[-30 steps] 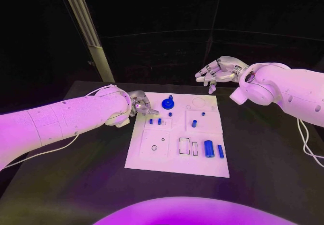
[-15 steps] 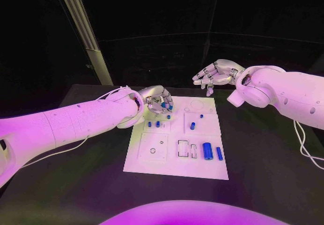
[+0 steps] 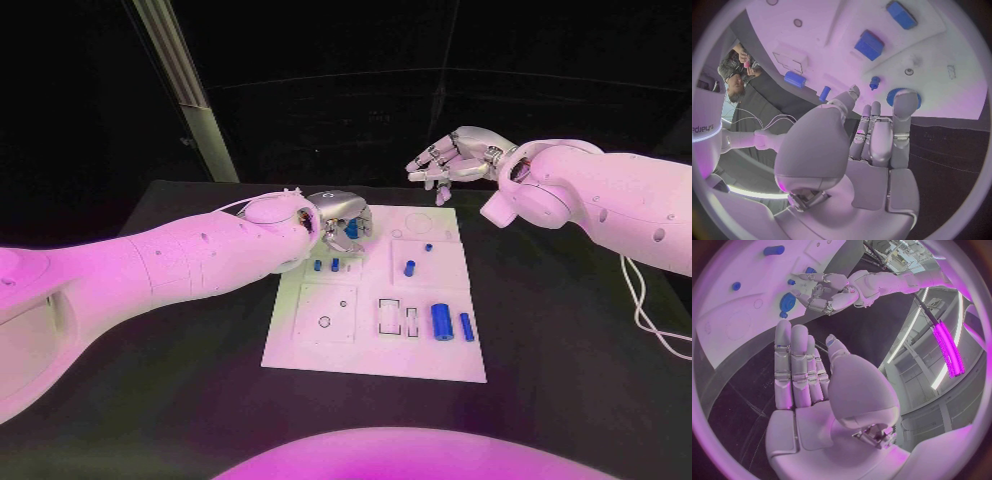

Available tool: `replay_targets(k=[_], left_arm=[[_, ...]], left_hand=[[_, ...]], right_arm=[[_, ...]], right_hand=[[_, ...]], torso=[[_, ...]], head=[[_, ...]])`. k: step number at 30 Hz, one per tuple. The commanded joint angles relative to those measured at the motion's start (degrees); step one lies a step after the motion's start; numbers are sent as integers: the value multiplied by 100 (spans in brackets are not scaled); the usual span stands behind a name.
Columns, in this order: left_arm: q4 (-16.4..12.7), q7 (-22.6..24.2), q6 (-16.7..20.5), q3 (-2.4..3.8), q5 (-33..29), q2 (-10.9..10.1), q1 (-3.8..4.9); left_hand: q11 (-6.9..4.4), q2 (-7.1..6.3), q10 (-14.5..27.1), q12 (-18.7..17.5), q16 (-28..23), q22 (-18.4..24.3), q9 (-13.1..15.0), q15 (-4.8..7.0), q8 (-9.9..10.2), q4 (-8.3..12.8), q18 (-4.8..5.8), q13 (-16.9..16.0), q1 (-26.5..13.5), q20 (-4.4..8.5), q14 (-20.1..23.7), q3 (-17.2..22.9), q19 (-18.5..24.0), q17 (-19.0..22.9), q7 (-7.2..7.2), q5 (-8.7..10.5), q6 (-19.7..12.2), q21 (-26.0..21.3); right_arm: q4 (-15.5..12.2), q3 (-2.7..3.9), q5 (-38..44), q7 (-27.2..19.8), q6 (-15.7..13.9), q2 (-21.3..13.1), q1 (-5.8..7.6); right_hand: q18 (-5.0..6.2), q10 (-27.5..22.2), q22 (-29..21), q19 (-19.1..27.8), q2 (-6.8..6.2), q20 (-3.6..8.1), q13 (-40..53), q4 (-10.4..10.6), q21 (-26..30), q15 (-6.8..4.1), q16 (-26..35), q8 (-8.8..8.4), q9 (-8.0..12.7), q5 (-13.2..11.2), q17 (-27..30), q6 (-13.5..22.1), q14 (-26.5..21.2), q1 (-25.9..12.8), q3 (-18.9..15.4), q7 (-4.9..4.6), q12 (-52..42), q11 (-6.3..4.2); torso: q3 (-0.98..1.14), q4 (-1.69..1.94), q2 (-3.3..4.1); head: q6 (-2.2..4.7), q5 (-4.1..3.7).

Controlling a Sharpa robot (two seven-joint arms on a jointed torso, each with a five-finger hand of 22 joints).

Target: Assemble the parts on the task board

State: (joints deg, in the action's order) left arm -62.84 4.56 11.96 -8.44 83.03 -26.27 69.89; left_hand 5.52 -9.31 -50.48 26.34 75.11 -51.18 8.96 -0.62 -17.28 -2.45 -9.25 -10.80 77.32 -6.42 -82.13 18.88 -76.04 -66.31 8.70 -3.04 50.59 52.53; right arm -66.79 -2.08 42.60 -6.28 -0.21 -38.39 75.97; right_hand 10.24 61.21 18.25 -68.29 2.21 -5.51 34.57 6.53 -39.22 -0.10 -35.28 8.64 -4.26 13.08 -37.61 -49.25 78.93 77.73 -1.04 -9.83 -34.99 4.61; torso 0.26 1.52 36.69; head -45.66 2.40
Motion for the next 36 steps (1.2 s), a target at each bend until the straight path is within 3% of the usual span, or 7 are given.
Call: replay_targets(k=[1, 14, 36], left_arm=[[88, -147, -162, -4, 481, 62, 4], [304, -248, -595, -6, 569, 236, -8], [500, -214, -649, -5, 579, 383, -78]], left_hand=[[-3, 11, -19, -61, 54, -116, -37, -5, 46, 9, 124, 62, 79, 7, -71, -38, -64, -36, -5, 2, 53, 115], [-71, 142, -413, -273, 202, -607, -150, 58, 125, 69, 205, 330, 186, 57, -196, 156, -275, -112, -107, 0, 465, 579], [-120, 178, -810, -526, 246, -880, -247, 96, 285, 103, 249, 517, 155, 92, -220, 441, -331, -89, -135, 0, 669, 801]], right_arm=[[11, 2, 6, -84, 0, 11, 11], [12, 3, 6, -80, 3, 24, 9], [19, 3, 6, -86, 19, 51, 6]], right_hand=[[28, -44, -6, -20, 25, -31, -2, 27, 19, 5, 28, 25, -2, 40, -6, 50, -20, 11, -1, 6, 10, -2], [29, -46, -9, -24, 37, -31, -1, 26, 26, 4, 32, 29, -3, 45, -11, 50, -19, 24, 6, 6, 7, -3], [29, -46, -9, -24, 37, -31, -1, 26, 26, 4, 32, 29, -3, 45, -11, 50, -19, 24, 6, 6, 7, -3]], torso=[[0, 10, -6], [1, 15, -3], [5, 17, -7]], head=[[8, -2], [-7, -17], [-19, 0]])
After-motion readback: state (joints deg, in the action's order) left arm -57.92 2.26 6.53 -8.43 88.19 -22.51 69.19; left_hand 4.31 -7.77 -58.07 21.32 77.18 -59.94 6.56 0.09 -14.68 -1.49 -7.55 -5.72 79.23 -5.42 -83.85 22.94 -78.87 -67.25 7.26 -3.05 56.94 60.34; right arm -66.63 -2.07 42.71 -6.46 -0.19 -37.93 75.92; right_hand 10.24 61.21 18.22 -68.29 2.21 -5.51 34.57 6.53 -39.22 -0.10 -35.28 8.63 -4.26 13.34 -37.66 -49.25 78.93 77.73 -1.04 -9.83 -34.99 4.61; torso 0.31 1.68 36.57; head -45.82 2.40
